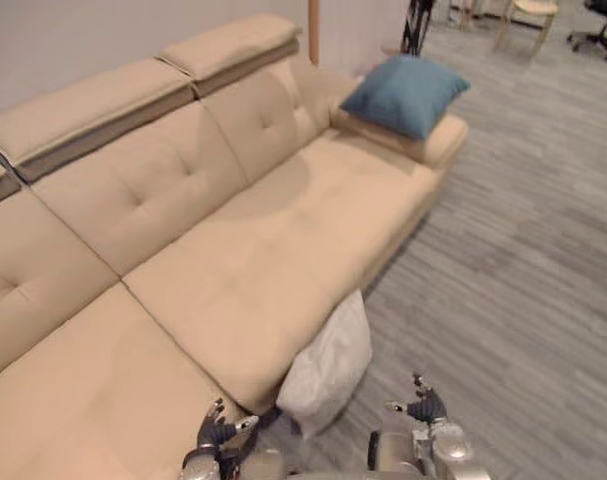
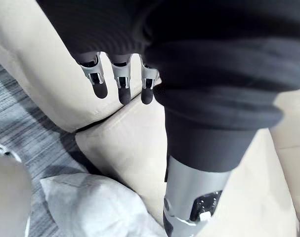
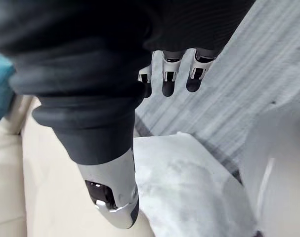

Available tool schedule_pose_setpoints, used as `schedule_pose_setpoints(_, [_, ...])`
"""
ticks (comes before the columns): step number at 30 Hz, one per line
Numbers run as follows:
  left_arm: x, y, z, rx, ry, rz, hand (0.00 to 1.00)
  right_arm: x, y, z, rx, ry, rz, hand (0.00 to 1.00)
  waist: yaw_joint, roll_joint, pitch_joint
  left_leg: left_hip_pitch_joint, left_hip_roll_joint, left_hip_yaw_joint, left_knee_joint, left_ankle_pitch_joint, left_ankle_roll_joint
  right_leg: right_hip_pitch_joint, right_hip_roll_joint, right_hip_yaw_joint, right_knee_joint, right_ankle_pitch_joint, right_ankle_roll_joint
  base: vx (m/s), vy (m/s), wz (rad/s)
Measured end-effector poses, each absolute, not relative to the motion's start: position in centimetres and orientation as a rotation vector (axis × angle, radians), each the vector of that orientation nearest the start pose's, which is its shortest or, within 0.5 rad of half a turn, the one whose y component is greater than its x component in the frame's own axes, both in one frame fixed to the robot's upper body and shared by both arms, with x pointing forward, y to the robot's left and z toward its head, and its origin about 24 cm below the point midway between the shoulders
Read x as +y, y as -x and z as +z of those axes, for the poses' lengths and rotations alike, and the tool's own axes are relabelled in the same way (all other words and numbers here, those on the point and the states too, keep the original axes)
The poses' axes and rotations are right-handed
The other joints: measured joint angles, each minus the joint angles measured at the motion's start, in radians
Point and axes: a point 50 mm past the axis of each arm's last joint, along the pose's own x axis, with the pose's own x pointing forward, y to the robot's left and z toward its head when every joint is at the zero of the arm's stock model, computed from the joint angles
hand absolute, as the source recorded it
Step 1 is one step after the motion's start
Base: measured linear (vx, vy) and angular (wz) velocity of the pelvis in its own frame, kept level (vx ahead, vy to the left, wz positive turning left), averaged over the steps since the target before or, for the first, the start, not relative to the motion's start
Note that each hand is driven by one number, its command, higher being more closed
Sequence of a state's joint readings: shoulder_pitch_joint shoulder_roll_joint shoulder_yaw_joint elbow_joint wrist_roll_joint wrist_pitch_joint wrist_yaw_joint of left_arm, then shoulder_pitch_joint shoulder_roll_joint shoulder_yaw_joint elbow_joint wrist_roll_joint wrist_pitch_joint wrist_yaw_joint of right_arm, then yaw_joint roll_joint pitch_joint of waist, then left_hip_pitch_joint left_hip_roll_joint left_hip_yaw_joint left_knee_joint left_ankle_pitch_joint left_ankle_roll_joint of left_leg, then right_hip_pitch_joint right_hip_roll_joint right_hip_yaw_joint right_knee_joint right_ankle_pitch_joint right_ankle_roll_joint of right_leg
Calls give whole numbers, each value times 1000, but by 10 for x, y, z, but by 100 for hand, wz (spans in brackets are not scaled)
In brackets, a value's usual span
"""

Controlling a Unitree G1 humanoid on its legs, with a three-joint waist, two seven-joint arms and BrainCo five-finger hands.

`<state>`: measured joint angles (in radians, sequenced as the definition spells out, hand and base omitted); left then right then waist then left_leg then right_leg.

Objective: Pick up cushions and gather them together orderly.

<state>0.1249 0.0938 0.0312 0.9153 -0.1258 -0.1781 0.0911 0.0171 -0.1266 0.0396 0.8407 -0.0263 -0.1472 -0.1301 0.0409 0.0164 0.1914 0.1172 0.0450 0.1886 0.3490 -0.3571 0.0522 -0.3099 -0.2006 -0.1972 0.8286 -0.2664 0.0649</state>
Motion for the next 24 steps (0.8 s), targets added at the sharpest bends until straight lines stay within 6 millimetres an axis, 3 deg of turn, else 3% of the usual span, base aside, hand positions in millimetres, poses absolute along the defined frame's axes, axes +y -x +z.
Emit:
schedule_pose_setpoints(2, [201,-124,-140,837,-9,252,0,-196,-182,-112,668,217,-119,0,-9,10,5,6,30,-62,0,-1,-14,-47,72,30,-118,4,-7,384,-136,67])
schedule_pose_setpoints(3, [202,-126,-139,830,-9,253,0,-198,-182,-112,667,223,-122,0,-16,10,6,17,43,-95,4,-4,-48,-50,116,93,-231,37,-4,394,-185,74])
schedule_pose_setpoints(4, [202,-127,-139,827,-11,254,0,-199,-181,-112,670,224,-124,0,-24,5,3,25,44,-117,7,-10,-66,-41,137,143,-317,87,-6,442,-239,104])
schedule_pose_setpoints(5, [204,-129,-139,826,-17,255,0,-205,-174,-114,681,228,-141,0,-29,-15,3,38,34,-166,34,-35,-105,-3,148,223,-398,227,-5,411,-213,99])
schedule_pose_setpoints(6, [195,-136,-138,811,3,239,0,-211,-173,-113,683,233,-162,0,-25,17,10,21,52,-206,76,-30,-131,-1,158,218,-362,225,1,374,-197,96])
schedule_pose_setpoints(8, [190,-145,-135,787,14,227,0,-218,-177,-108,657,224,-201,0,-30,10,14,-17,43,-268,49,-19,-142,5,130,221,-331,210,19,282,-215,89])
schedule_pose_setpoints(10, [190,-149,-133,764,12,228,0,-222,-176,-107,655,240,-214,0,-30,19,13,-65,52,-289,-21,54,-161,29,124,173,-327,204,22,178,-191,92])
schedule_pose_setpoints(13, [199,-146,-132,764,-5,256,0,-218,-177,-107,649,228,-210,0,-20,3,4,-93,69,-326,3,92,-183,103,113,101,-409,179,23,93,-129,89])
schedule_pose_setpoints(15, [198,-147,-132,765,-4,251,0,-217,-173,-110,660,176,-250,0,-24,-4,2,-125,91,-242,5,139,-198,164,98,46,-511,184,16,84,-104,94])
schedule_pose_setpoints(18, [195,-140,-135,783,-10,238,0,-217,-168,-113,679,161,-266,0,-24,-3,2,-126,130,-48,5,160,-185,218,97,5,-557,188,11,13,-57,51])
schedule_pose_setpoints(20, [194,-136,-135,789,-12,234,0,-218,-167,-114,681,149,-280,0,-25,-6,-1,-138,130,-1,0,174,-165,220,94,-10,-563,188,11,-35,-30,28])
schedule_pose_setpoints(24, [195,-137,-134,782,-13,231,0,-218,-160,-117,703,137,-297,0,-31,-5,-1,-148,124,15,-91,218,-164,221,86,-61,-603,198,-4,-63,-40,43])
